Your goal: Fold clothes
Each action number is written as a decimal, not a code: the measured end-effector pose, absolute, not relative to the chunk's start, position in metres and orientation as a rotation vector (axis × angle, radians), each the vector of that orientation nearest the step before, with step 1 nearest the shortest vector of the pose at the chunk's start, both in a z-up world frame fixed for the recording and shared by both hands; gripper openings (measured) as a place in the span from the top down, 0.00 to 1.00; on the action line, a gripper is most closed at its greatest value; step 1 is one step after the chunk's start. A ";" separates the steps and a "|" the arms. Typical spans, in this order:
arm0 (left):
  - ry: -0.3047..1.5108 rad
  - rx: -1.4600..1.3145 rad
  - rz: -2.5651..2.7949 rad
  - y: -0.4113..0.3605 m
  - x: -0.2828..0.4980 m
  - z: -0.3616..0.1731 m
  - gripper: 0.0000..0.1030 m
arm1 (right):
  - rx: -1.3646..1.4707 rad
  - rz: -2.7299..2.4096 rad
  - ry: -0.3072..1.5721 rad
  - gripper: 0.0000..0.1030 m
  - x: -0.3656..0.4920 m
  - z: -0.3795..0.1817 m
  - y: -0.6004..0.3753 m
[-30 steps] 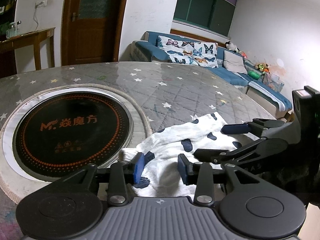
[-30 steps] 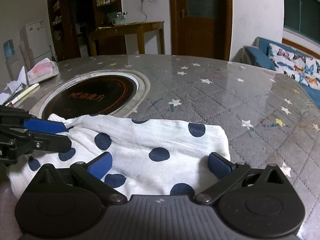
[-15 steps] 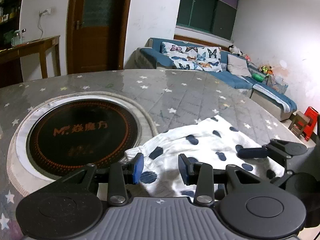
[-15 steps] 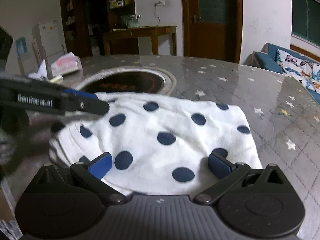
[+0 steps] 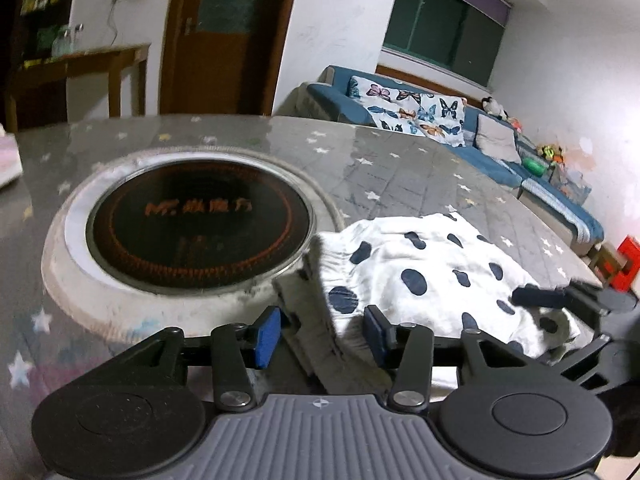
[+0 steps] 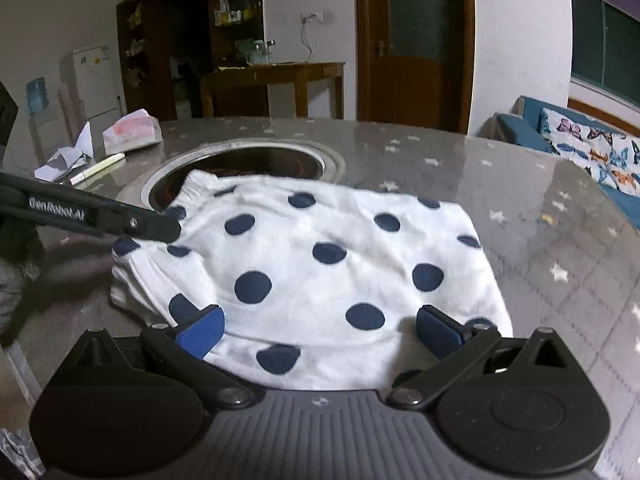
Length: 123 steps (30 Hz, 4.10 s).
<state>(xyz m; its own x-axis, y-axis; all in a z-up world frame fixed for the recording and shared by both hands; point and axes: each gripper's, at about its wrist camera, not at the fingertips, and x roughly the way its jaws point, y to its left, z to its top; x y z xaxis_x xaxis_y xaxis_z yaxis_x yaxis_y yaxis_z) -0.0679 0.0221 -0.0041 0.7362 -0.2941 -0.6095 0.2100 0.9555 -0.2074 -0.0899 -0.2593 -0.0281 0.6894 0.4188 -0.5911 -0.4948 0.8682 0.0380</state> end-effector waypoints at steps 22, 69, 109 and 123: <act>0.758 -0.284 -0.247 0.044 -0.063 0.002 0.25 | -0.266 0.624 0.537 0.01 -0.116 0.000 -0.229; 0.989 -0.910 -0.234 0.054 -0.051 -0.017 0.12 | -0.573 0.748 0.414 0.74 -0.141 0.007 -0.163; 0.934 -0.863 -0.285 0.046 -0.040 -0.035 0.71 | -0.166 0.620 0.611 0.74 -0.054 0.024 -0.222; 0.935 -0.846 -0.346 0.050 -0.039 -0.041 0.71 | -0.147 0.566 0.740 0.72 0.004 -0.007 -0.192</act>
<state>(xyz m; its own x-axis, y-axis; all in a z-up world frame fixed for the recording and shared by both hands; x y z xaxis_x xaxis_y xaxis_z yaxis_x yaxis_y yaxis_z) -0.0385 0.0503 -0.0409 0.5698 -0.5980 -0.5637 -0.0863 0.6386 -0.7647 0.0037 -0.1917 -0.0070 0.5970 0.4353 -0.6739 -0.5361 0.8414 0.0686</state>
